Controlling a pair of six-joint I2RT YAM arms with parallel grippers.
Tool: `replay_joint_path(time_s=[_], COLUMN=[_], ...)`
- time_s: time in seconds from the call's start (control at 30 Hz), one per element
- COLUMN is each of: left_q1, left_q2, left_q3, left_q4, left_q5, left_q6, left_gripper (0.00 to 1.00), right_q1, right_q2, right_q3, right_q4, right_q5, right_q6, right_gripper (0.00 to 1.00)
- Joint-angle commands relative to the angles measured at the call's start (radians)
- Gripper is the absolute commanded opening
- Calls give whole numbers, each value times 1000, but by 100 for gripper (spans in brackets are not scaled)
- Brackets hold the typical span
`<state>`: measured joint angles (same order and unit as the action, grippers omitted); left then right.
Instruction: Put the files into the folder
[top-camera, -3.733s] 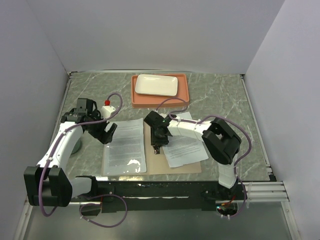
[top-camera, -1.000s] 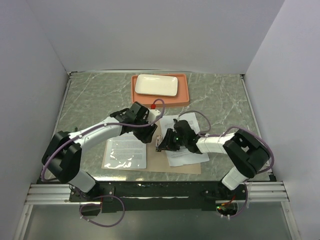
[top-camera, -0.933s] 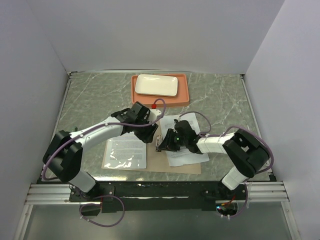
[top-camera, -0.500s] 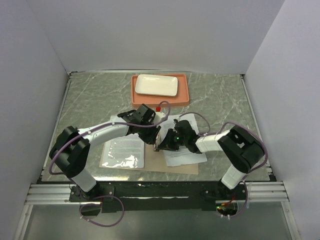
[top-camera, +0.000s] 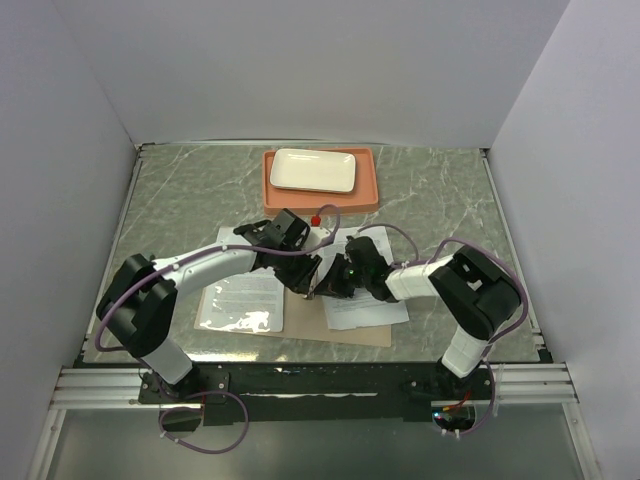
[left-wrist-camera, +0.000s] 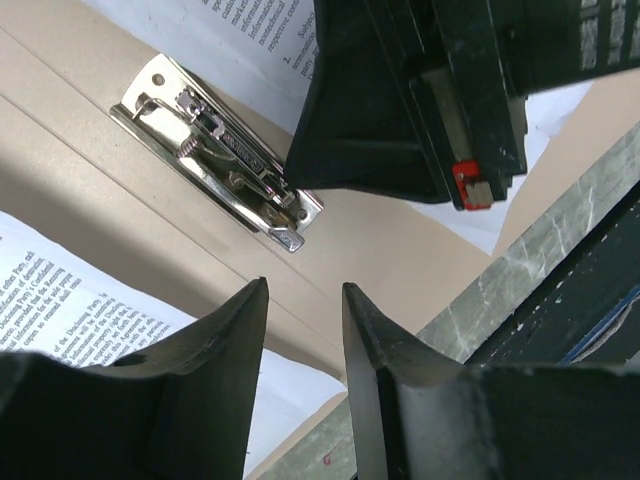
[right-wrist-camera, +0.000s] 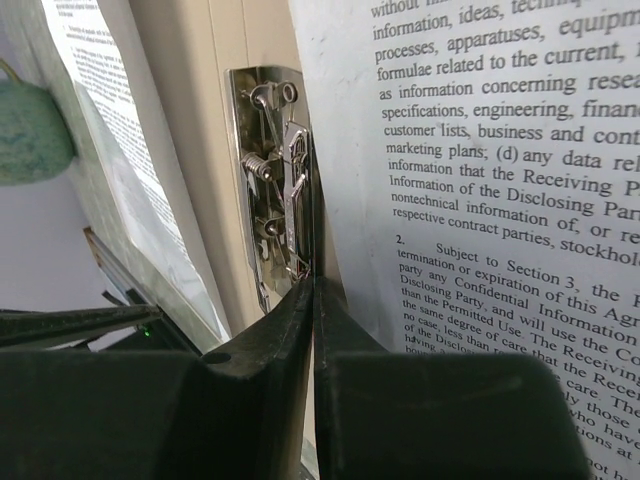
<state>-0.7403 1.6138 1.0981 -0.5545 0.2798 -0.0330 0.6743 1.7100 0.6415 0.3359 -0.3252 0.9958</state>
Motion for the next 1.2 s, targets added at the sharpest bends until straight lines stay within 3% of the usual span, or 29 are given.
replay_joint_path(time_s=[0.0, 0.37, 1.17], left_q1=[-4, -4, 55], left_q2=[-61, -35, 40], left_q3=[-36, -139, -150], left_q4=[14, 166, 245], left_q5=[-2, -13, 88], left_q6=[8, -77, -76], left_gripper=[42, 27, 27], right_q1=[5, 24, 30], right_q2=[36, -9, 3], right_q3=[-26, -78, -78], right_q4=[-92, -87, -93], right_q5=[120, 172, 186], right_q6=[-2, -3, -8], right_gripper=[11, 8, 9])
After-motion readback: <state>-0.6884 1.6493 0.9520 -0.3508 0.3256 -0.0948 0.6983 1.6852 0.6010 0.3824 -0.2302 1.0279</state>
